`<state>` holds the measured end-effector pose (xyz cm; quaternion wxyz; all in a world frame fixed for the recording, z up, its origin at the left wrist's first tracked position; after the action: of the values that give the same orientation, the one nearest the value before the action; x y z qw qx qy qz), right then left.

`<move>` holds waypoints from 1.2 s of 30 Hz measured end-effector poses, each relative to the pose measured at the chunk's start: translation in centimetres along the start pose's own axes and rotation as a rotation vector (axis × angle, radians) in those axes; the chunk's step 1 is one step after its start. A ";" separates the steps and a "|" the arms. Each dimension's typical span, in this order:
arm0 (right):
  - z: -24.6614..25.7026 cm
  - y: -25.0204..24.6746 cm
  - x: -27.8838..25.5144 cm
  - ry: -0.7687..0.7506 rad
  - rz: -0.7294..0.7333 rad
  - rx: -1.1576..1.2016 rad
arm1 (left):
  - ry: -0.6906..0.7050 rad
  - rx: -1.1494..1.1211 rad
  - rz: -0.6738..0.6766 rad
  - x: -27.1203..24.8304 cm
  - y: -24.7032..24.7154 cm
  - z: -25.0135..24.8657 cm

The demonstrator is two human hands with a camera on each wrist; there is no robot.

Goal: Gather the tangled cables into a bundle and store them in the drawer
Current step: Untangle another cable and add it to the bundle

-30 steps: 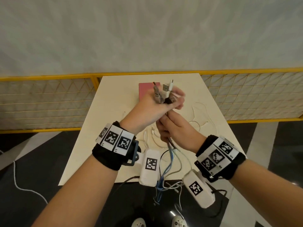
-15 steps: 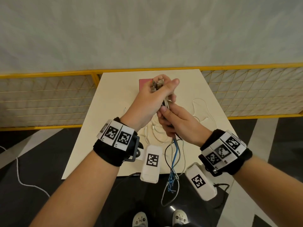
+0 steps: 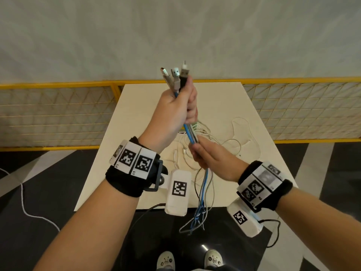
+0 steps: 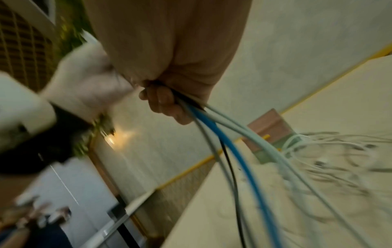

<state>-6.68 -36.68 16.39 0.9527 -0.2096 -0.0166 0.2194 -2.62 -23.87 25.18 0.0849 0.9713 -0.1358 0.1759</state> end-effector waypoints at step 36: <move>-13.7 4.6 11.4 0.472 -0.008 -0.480 | -0.390 0.337 -0.033 1.4 -7.1 6.9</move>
<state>3.43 -33.44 1.33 0.8545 -0.4731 0.1526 0.1507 2.95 -18.92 18.53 -0.1029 0.9894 -0.1023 0.0042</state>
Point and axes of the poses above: each hand's wrist, its own x-axis towards the middle knuckle, its own y-axis out of the palm, z = x × y, the point moved 1 cm from there along x, towards the middle knuckle, and after that the axes turned 10 degrees about y, right-handed, at the moved point
